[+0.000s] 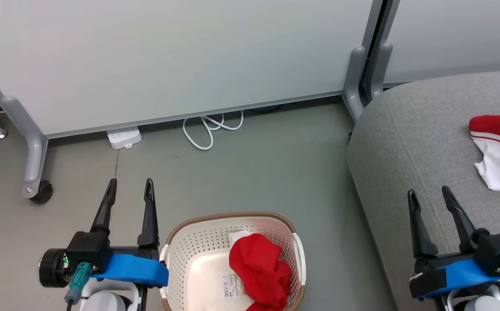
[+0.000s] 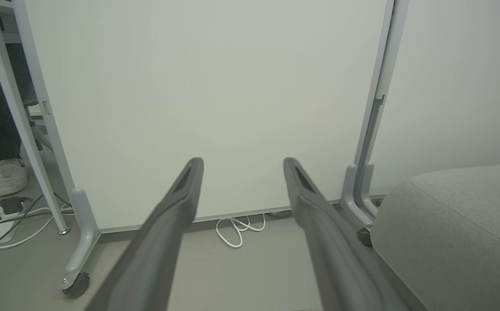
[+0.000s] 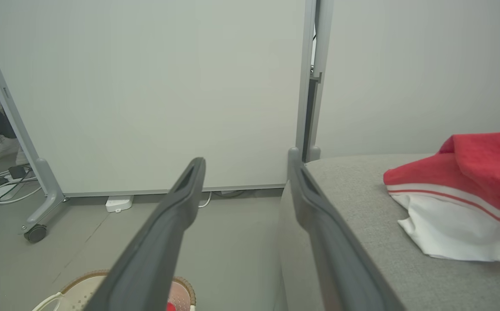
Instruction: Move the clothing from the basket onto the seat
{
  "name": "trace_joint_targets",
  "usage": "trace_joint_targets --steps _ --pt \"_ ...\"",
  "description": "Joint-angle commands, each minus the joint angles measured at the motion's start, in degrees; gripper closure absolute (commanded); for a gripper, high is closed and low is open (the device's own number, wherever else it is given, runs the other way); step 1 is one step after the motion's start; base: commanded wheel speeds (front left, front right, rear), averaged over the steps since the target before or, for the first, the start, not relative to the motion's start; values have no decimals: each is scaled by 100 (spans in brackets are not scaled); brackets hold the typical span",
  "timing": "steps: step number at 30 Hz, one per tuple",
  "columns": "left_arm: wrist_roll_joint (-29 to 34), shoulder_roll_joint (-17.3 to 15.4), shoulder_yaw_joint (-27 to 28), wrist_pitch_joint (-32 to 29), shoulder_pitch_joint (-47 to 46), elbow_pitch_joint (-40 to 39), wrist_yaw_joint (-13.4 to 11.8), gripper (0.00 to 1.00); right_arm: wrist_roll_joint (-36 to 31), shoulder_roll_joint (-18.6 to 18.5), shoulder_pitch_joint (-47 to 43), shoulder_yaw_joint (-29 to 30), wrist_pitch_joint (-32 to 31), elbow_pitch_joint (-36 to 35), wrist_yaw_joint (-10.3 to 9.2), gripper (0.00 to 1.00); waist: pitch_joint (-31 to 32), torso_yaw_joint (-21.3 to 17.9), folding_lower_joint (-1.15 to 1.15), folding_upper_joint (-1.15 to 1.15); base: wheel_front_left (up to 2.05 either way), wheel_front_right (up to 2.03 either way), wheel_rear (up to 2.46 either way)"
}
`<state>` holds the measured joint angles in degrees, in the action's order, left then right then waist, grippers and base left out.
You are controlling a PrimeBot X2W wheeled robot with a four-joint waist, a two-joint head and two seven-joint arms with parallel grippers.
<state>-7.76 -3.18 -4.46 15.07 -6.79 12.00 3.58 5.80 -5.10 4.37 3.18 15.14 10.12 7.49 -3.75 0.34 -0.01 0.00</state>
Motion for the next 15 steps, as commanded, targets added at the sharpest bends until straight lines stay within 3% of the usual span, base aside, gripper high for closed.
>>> trace_joint_targets --steps 1,15 --pt "38 12 22 15 44 6 21 0 3 28 -71 6 2 -2 1 0 12 7 1 0 0 0 0" --pt "-20 32 39 15 141 163 54 0 -12 101 -130 0 2 60 1 0 73 34 1 0 0 0 0"
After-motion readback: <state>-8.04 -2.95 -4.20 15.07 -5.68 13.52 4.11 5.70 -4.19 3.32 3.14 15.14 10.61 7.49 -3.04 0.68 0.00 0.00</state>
